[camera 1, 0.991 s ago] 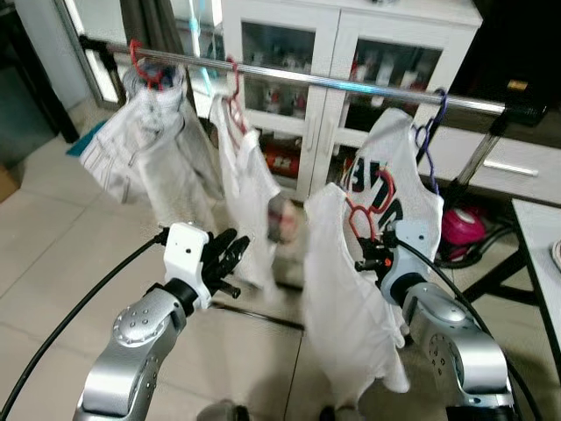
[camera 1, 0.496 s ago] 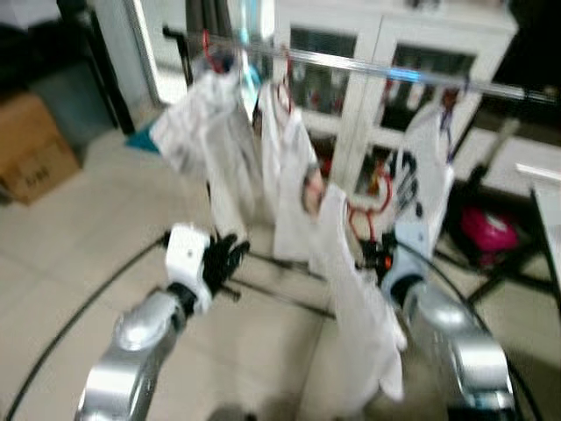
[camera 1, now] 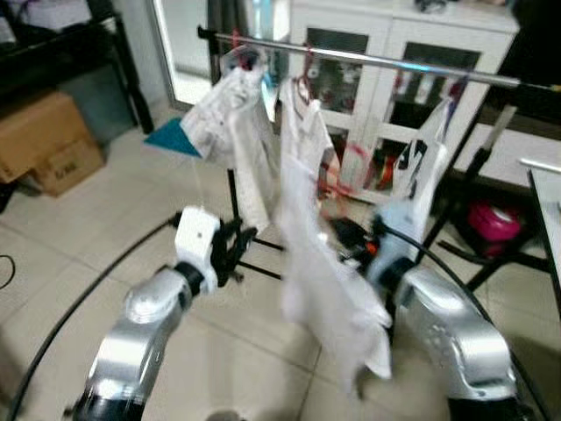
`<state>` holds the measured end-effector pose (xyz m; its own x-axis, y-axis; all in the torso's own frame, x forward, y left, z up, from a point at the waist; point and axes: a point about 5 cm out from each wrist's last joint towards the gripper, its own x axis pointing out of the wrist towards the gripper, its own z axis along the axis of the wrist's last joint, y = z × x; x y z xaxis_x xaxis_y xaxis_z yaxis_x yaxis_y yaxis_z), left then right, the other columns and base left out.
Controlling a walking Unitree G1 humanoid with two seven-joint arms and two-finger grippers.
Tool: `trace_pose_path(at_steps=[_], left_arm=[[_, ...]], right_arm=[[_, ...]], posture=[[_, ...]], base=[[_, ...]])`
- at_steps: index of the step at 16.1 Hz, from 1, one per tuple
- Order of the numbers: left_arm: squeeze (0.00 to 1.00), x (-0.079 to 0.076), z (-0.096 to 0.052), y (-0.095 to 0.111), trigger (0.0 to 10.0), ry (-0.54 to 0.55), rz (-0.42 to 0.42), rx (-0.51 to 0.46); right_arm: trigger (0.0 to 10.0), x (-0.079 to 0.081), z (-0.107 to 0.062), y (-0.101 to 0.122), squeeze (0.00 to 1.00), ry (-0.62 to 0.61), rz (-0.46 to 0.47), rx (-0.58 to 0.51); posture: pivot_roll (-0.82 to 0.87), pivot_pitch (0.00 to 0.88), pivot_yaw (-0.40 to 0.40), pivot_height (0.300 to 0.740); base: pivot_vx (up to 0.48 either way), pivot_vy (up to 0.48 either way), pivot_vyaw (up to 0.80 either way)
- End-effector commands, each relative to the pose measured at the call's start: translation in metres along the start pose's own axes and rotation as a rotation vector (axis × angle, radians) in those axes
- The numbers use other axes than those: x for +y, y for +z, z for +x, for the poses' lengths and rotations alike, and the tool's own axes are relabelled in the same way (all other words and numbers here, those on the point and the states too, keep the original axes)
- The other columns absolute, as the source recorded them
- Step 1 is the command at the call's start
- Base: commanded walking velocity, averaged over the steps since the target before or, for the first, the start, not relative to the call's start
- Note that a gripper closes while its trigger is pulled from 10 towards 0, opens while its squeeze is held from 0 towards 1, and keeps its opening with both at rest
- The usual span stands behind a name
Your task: Hang hanger
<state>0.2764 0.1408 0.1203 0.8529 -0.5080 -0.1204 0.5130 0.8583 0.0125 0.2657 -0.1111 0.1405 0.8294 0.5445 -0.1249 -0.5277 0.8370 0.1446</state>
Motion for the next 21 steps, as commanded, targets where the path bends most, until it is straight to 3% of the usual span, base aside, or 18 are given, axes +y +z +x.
trace_pose_path(at_steps=[1, 2, 4, 5, 10, 14, 15, 21], left_arm=[[1.0, 0.0, 0.009, 0.005, 10.0, 0.012, 0.026, -0.014], [0.97, 0.001, 0.012, 0.007, 10.0, 0.021, 0.04, -0.019], [0.1, 0.004, 0.017, 0.01, 10.0, 0.044, 0.049, -0.032], [0.0, 0.004, 0.021, 0.015, 10.0, 0.044, 0.048, -0.075], [0.0, -0.004, 0.029, 0.029, 10.0, -0.07, 0.027, -0.187], [0.0, 0.002, 0.035, 0.024, 10.0, -0.044, 0.028, -0.151], [0.0, 0.007, 0.037, 0.024, 0.0, -0.007, 0.026, -0.15], [0.0, 0.006, 0.039, 0.023, 0.0, -0.04, 0.035, -0.158]], right_arm=[[0.0, 0.009, 0.001, 0.015, 0.0, 0.068, -0.024, -0.066], [0.0, 0.012, 0.001, 0.017, 0.0, 0.087, -0.025, -0.075], [0.0, 0.017, 0.0, 0.019, 0.0, 0.128, -0.034, -0.089], [0.0, 0.02, -0.001, 0.02, 0.0, 0.167, -0.047, -0.097], [0.0, 0.03, -0.003, 0.017, 0.0, 0.241, -0.085, -0.081], [0.0, 0.033, -0.003, 0.017, 0.0, 0.275, -0.089, -0.088], [0.0, 0.034, -0.003, 0.016, 0.0, 0.285, -0.088, -0.091], [0.0, 0.037, -0.005, 0.015, 0.0, 0.296, -0.076, -0.1]], posture=[[0.0, 0.0, 0.011, 0.74], [0.0, 0.0, 0.013, 0.74], [0.0, 0.0, 0.018, 0.74], [-0.01, 0.0, 0.02, 0.74], [-0.01, 0.0, 0.024, 0.74], [-0.02, 0.0, 0.031, 0.74], [-0.02, 0.0, 0.034, 0.74], [-0.03, 0.0, 0.041, 0.74]], base=[[0.0, 0.0, 0.0], [0.0, 0.0, 0.0], [0.0, 0.0, 0.0], [0.0, 0.0, 0.0], [0.0, 0.0, 0.0], [0.0, 0.0, 0.0], [0.0, 0.0, 0.0], [0.0, 0.0, 0.0]])
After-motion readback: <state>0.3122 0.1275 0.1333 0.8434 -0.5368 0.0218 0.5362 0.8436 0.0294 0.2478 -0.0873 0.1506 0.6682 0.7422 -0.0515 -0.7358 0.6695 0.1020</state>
